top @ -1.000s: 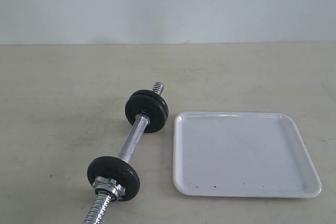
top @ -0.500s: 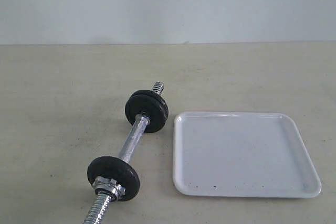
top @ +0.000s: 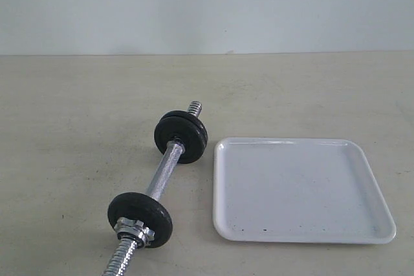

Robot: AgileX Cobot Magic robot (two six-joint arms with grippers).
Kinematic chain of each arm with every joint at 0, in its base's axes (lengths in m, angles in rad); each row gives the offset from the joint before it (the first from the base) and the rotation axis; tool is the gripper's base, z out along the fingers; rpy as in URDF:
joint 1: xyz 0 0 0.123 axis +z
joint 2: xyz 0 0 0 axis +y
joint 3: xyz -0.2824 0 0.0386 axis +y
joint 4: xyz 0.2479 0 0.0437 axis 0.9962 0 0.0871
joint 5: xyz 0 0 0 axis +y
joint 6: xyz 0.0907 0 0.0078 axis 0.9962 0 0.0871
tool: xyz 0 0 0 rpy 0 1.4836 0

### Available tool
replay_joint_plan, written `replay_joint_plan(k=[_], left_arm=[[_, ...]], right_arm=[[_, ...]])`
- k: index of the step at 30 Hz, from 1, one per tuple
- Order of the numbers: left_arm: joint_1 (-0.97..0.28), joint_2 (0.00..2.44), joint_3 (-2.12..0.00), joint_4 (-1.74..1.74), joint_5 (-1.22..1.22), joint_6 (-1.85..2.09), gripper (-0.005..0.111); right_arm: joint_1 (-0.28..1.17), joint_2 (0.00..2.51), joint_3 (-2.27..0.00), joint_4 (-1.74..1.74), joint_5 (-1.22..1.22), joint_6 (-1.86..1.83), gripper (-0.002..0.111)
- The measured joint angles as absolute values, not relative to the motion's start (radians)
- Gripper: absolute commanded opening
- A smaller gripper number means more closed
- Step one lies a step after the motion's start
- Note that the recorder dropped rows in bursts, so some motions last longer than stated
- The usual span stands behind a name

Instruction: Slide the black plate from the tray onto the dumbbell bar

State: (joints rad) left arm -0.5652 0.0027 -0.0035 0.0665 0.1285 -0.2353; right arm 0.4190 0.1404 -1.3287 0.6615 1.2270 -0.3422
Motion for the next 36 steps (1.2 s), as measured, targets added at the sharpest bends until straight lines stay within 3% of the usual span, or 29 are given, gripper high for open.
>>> replay_joint_plan(k=[5,10,20,25,31,36], left_arm=[[-0.543,0.003,-0.004,0.066,0.129,-0.235,0.032],[-0.444,0.003,-0.004,0.066,0.129,-0.235,0.032],[-0.092,0.003,-0.004,0.066,0.129,-0.235,0.032],[0.079,0.003,-0.004,0.066,0.129,-0.235,0.032],[0.090,0.003,-0.004,0.066,0.129,-0.235,0.032],[0.090,0.003,-0.004,0.066,0.129,-0.235,0.032]], right_arm=[[0.419,0.138,-1.327,0.668,1.227,-0.335,0.000],[0.419,0.105,-1.259,0.675,1.227,-0.335,0.000],[0.419,0.091,-0.943,0.676,1.218,-0.388,0.000],[0.419,0.093,-0.702,0.709,0.906,-0.516,0.000],[0.419,0.098,-0.393,0.709,0.532,-0.564,0.000],[0.419,0.098,-0.248,0.709,0.432,-0.564,0.000]])
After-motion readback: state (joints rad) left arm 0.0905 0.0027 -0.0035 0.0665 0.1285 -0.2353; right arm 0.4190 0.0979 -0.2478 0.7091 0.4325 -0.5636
